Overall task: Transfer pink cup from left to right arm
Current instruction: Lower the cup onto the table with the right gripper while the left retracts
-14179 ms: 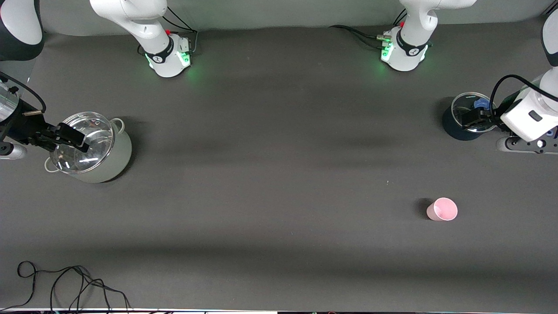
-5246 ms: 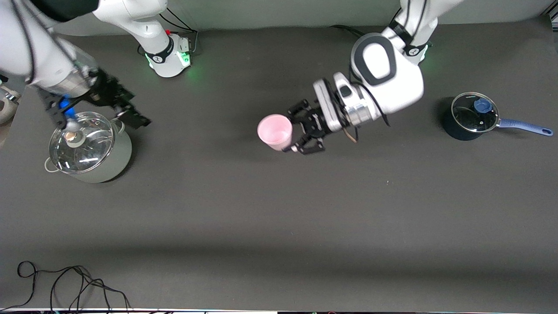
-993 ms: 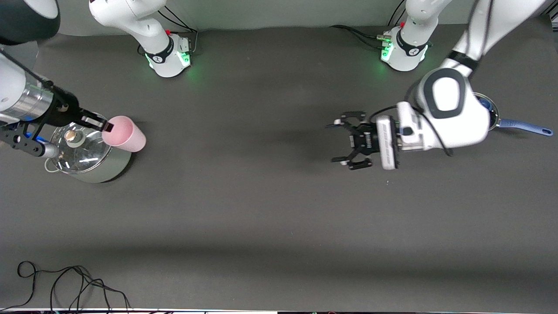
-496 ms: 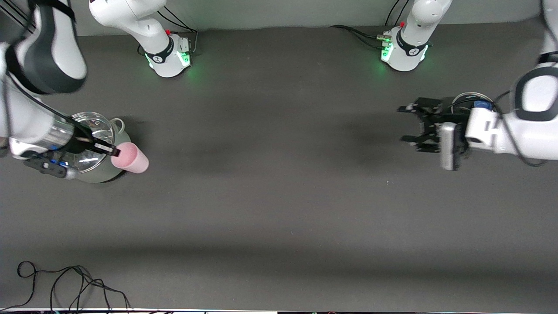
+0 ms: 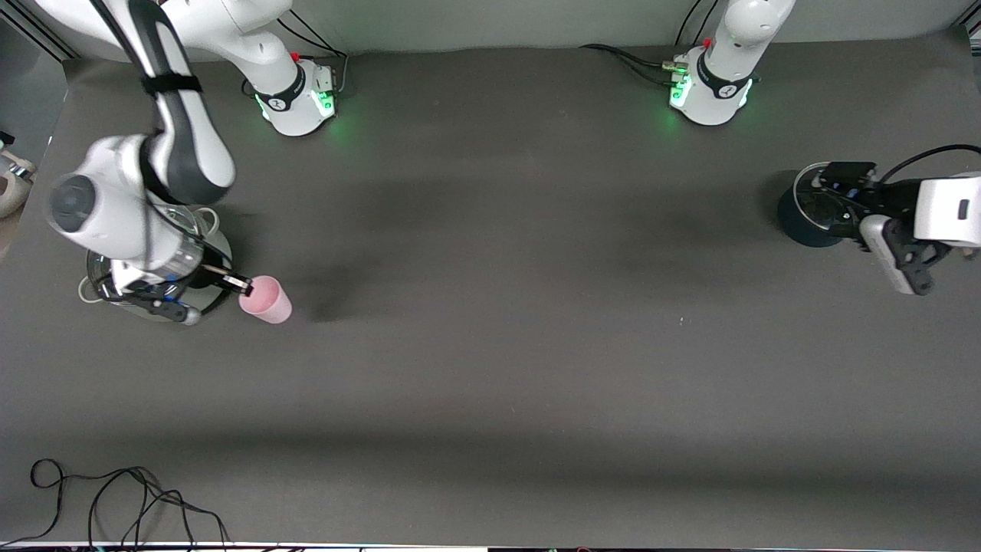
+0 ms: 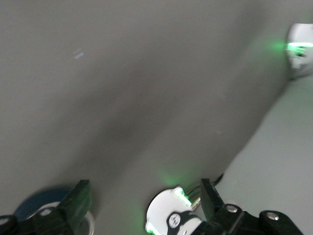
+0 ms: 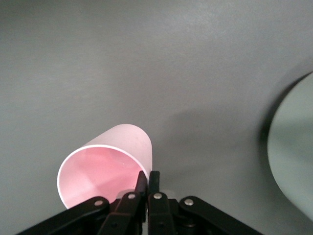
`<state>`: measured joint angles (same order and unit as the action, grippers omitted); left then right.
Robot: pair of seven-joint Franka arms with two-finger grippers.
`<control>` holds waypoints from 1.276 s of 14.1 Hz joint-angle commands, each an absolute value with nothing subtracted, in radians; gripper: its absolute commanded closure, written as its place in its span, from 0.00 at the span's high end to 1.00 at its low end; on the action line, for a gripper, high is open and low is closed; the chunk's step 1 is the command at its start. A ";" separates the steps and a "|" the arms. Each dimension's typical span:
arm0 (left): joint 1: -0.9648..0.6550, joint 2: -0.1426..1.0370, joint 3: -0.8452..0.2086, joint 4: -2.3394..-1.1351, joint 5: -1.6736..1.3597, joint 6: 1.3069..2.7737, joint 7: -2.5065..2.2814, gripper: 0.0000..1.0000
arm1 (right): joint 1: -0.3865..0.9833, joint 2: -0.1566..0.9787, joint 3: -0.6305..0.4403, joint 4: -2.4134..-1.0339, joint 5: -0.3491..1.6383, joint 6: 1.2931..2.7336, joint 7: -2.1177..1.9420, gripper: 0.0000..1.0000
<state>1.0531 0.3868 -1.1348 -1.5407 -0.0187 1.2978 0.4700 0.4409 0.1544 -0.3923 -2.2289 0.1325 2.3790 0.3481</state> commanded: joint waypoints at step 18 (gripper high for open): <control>1.086 0.046 -1.051 -1.706 0.112 1.536 0.084 1.00 | 0.474 0.069 -0.399 -2.086 0.114 2.193 0.279 1.00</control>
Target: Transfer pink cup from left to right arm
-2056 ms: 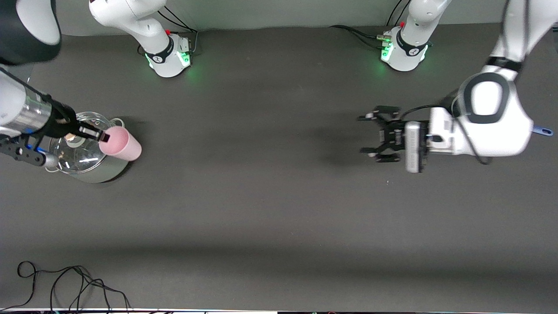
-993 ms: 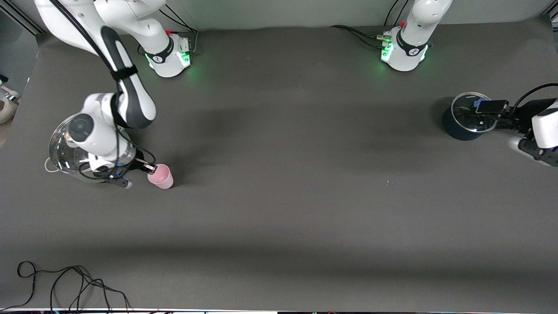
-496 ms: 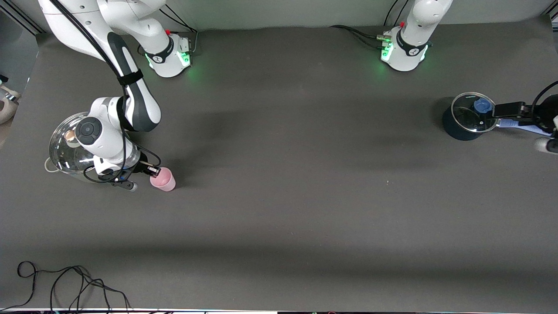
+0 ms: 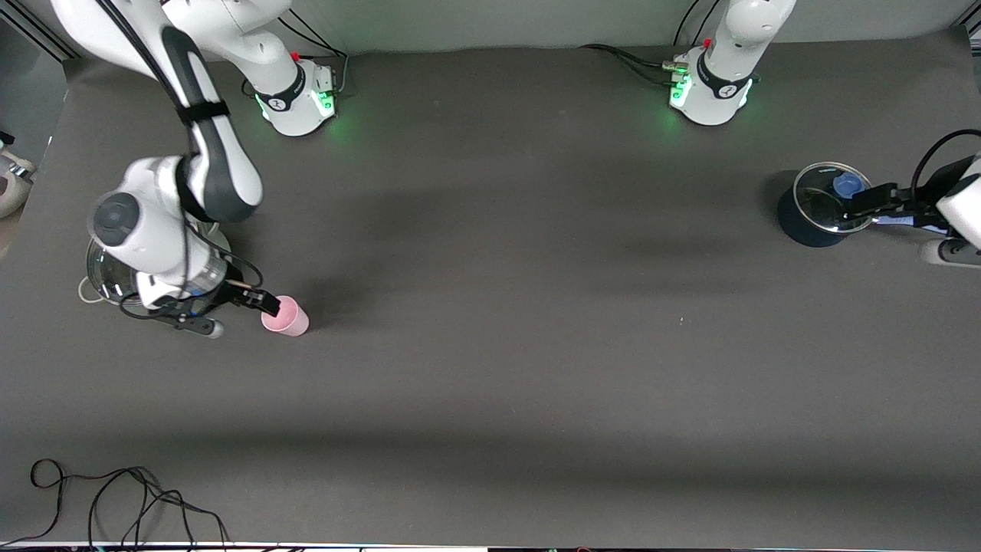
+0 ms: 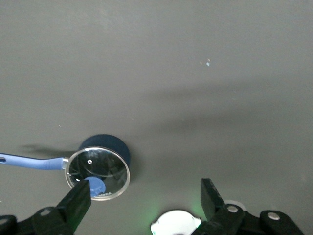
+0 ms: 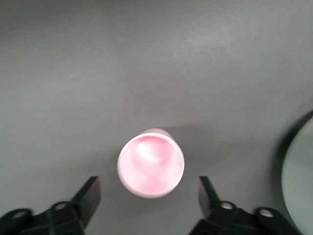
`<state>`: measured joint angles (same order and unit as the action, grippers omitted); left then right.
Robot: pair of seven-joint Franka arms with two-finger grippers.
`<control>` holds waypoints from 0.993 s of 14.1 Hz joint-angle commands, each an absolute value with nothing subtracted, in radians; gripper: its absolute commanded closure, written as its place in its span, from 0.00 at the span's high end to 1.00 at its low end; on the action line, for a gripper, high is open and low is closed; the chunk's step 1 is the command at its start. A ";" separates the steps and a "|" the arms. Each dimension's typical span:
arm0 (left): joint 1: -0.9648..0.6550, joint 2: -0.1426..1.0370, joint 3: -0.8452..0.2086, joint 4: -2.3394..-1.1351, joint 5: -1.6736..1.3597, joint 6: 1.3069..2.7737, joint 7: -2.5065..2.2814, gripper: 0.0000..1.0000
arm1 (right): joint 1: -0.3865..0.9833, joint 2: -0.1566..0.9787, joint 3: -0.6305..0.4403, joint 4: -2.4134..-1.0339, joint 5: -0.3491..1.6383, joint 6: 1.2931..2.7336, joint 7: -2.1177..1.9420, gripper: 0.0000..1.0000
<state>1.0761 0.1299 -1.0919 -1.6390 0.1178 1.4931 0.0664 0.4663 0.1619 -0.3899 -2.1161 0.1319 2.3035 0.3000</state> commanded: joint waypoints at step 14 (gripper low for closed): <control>0.025 0.048 -0.018 -1.640 0.009 1.532 0.126 1.00 | 0.462 -0.104 -0.453 -1.779 -0.107 1.687 0.101 1.00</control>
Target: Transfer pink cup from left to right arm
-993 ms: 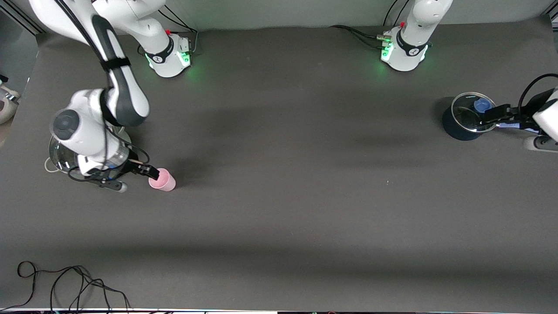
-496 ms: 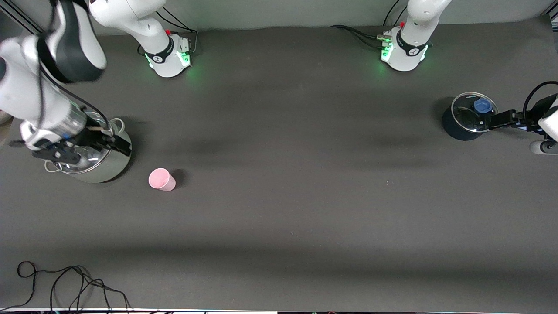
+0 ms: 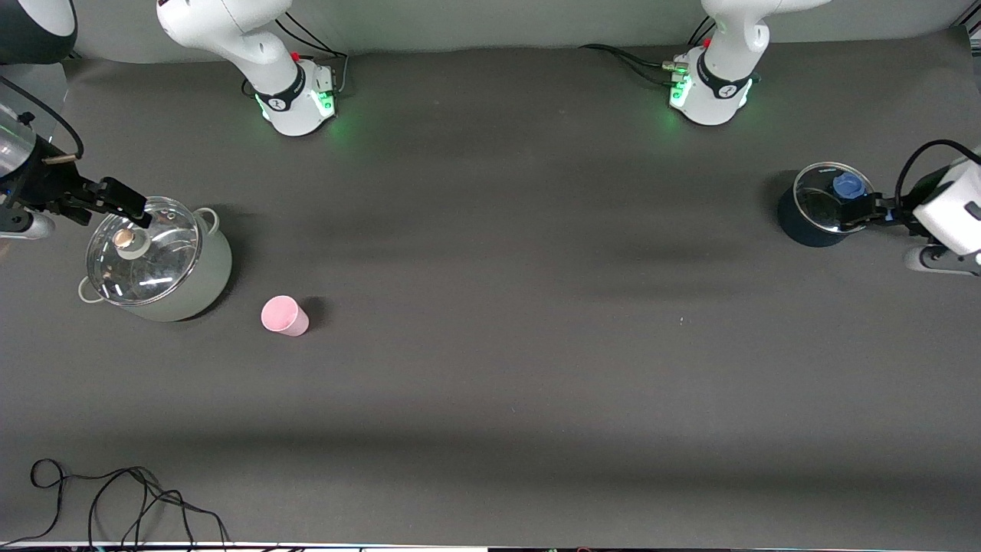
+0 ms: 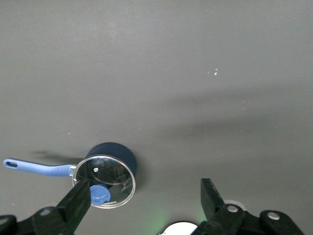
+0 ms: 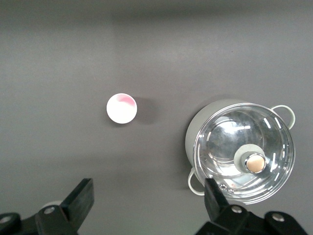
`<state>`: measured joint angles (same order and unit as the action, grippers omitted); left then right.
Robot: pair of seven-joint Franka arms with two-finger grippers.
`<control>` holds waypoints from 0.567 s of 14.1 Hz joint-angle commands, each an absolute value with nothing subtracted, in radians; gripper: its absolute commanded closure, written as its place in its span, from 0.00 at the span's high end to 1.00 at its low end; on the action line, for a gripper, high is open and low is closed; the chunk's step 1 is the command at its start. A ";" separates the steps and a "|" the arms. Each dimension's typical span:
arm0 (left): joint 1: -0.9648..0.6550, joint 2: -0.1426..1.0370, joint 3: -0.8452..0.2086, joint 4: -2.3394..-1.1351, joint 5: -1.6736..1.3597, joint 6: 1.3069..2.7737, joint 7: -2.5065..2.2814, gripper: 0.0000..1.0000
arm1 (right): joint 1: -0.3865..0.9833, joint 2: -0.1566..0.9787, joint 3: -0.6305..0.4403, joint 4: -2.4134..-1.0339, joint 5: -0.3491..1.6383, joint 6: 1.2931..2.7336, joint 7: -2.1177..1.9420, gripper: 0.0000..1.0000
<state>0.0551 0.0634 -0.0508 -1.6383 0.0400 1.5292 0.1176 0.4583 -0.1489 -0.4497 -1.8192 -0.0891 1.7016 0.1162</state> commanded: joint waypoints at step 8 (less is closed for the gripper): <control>0.025 0.048 -0.048 -1.640 0.005 1.539 0.089 1.00 | 0.466 -0.060 -0.451 -1.721 -0.100 1.683 0.109 1.00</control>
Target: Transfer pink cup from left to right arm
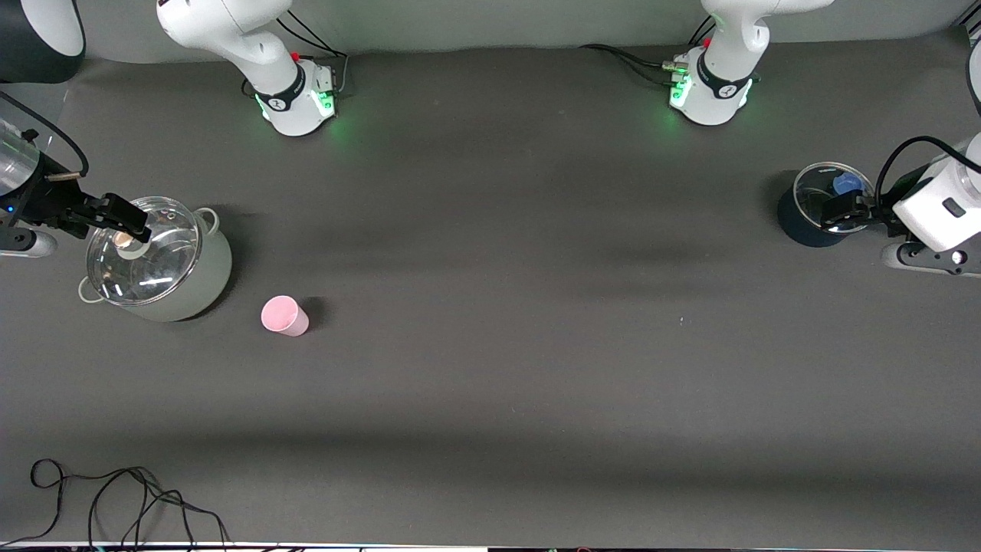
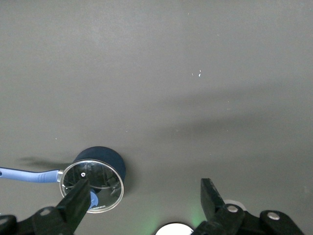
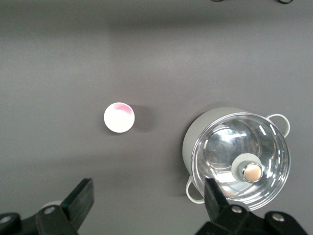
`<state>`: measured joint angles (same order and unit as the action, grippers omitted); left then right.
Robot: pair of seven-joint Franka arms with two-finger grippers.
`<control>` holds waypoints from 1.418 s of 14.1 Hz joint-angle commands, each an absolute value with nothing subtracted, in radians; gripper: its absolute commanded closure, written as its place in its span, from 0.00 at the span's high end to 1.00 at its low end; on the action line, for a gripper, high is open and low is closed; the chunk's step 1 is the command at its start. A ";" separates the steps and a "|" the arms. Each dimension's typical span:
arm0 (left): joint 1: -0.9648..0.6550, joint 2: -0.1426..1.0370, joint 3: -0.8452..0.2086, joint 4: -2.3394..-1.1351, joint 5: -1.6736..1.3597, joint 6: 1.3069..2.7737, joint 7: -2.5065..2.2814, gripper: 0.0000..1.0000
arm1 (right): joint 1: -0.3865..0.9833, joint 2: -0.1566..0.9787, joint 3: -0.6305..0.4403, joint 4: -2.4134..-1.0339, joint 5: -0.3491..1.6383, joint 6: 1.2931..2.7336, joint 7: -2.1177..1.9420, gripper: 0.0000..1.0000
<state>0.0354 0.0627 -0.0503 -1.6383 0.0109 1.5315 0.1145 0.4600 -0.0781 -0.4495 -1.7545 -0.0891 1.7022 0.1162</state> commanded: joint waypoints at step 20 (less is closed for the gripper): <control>0.035 0.080 -0.078 -1.594 0.011 1.563 0.012 1.00 | -0.040 -0.048 0.084 -1.726 -0.029 1.790 0.109 1.00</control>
<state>0.0357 0.0685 -0.0797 -1.6181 0.0127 1.5645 0.0237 -0.0293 -0.0639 0.0762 -1.7442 -0.0604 1.7639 0.1160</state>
